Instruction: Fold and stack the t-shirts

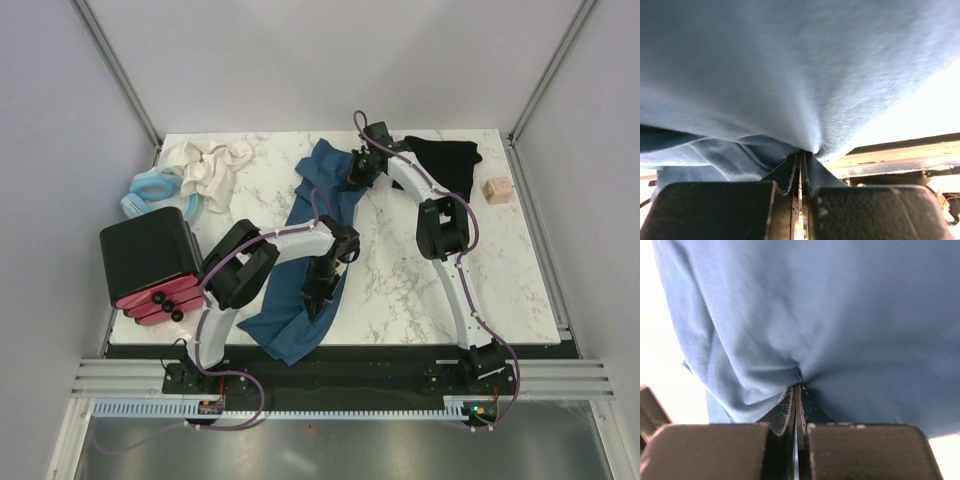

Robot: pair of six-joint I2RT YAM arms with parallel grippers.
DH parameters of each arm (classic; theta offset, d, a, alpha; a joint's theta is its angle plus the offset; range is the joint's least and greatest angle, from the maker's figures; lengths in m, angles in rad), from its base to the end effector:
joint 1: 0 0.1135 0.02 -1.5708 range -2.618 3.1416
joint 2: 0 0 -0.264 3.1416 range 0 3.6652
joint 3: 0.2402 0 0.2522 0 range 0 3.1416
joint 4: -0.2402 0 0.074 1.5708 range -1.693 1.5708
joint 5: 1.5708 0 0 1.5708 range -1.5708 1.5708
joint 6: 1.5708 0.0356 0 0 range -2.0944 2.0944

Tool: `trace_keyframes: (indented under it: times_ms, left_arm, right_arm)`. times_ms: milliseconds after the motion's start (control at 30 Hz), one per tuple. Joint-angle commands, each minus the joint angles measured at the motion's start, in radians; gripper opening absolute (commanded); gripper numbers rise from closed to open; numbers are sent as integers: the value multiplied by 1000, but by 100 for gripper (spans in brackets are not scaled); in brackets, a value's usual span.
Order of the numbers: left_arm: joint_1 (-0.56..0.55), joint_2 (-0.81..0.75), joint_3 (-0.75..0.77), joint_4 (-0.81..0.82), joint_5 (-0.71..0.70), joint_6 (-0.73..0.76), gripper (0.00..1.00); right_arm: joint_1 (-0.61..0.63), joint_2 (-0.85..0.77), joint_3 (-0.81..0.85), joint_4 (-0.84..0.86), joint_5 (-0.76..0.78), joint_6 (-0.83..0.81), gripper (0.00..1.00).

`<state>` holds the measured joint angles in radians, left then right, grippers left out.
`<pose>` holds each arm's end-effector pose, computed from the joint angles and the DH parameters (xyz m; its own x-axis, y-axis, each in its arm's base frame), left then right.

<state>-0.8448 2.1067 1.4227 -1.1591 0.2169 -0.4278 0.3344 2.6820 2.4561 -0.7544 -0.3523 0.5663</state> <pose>0.2288 -0.2693 0.1274 -0.8688 0.3685 0.3307 0.3643 0.9281 -0.0770 0.5331 0.1982 0.1450 -0.9248 0.2118 -0.3161 0.0079 0.8412 0.5406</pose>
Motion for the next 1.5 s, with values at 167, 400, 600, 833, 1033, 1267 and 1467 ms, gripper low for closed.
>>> trace_keyframes:
  times_ms: [167,400,600,833,1033,1267,1467]
  left_arm:
    - [-51,173,201,141,10,-17,2]
    - [-51,295,366,154,16,-5,2]
    - [-51,335,487,162,-11,-19,2]
    - [-40,31,438,93,-167,-80,10]
    - [33,-191,196,67,-335,-95,14]
    - [79,-329,18,105,-384,-91,18]
    - [133,-358,-116,272,-347,-77,18]
  right_arm:
    - [-51,52,-8,170,56,-46,1]
    - [-74,33,-11,205,32,-92,17]
    - [-77,-100,-106,256,99,-174,46]
    - [-90,-362,-218,178,162,-250,54]
    - [-81,-563,-408,173,122,-290,55]
    - [49,-701,-671,63,182,-336,56]
    - [172,-890,-1113,145,231,-227,55]
